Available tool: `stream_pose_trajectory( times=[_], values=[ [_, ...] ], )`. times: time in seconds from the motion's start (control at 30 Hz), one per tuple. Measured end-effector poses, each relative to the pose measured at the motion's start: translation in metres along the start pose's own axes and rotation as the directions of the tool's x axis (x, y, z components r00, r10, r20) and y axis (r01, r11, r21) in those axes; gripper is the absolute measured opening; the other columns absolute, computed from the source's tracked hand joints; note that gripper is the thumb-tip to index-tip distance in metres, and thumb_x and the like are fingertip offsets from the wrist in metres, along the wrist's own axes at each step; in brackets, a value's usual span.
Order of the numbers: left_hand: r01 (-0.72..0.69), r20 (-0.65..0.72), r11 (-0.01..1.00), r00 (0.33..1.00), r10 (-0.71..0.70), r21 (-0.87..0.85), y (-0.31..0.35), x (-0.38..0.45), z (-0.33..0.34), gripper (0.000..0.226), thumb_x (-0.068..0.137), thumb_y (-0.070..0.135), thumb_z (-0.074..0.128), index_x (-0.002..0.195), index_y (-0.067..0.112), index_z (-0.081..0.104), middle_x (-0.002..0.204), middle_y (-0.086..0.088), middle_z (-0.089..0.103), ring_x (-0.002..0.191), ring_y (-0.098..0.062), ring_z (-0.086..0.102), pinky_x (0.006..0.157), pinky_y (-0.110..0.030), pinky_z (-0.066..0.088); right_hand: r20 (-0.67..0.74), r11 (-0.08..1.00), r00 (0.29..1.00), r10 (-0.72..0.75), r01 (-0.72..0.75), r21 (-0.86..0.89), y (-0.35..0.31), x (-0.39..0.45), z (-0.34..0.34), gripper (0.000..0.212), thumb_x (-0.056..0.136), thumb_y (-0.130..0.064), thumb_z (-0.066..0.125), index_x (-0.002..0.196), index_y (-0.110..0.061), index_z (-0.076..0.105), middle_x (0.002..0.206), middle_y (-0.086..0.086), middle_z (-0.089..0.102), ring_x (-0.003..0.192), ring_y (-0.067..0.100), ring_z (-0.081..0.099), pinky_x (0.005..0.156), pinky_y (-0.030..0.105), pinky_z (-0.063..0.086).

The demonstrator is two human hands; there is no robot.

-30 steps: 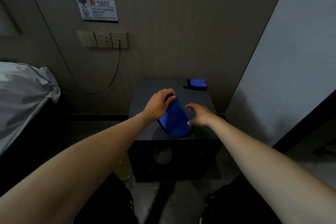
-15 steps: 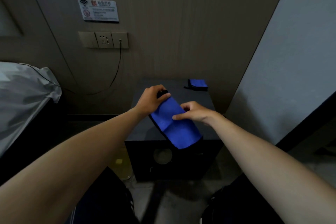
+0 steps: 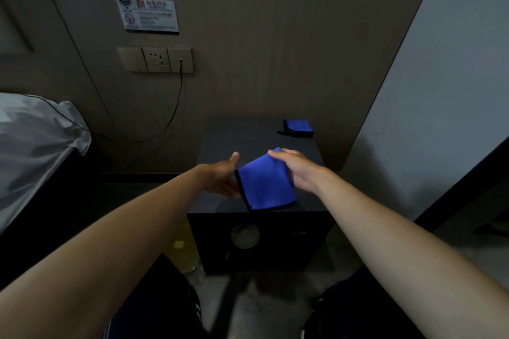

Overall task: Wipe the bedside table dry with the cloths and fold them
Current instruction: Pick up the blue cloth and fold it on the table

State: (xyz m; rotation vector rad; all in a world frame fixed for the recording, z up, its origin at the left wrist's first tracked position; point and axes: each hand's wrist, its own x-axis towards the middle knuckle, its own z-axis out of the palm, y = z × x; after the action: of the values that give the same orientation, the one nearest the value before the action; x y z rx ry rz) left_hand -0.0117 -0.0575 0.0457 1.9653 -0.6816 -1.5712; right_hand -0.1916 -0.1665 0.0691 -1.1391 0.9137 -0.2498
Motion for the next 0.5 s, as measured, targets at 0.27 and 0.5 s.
stream_pose_trajectory(
  times=[0.27,0.5],
  values=[
    [-0.387,-0.181,0.912,0.915,0.362,-0.135,0.004,0.019,0.005,0.024,0.097,0.038,0.060,0.108,0.017,0.060,0.109,-0.012,0.061,0.099,-0.021,0.060,0.093,-0.040,0.052,-0.104,0.997,0.995,-0.003,0.011,0.079,0.003,0.000,0.000,0.030,0.100,-0.019,0.055,0.126,-0.005,0.059,0.119,0.016,0.068,0.108,0.028,0.066,0.094,0.039,0.051],
    [-0.495,-0.216,0.869,0.846,0.487,0.019,0.002,0.010,0.000,0.033,0.078,0.018,0.083,0.107,0.018,0.070,0.109,-0.009,0.069,0.103,-0.023,0.067,0.083,-0.036,0.058,-0.271,0.935,0.944,-0.190,0.090,-0.342,0.014,0.003,-0.013,0.034,0.087,-0.005,0.072,0.120,-0.008,0.064,0.113,0.013,0.071,0.097,0.020,0.066,0.082,0.031,0.052]
  ],
)
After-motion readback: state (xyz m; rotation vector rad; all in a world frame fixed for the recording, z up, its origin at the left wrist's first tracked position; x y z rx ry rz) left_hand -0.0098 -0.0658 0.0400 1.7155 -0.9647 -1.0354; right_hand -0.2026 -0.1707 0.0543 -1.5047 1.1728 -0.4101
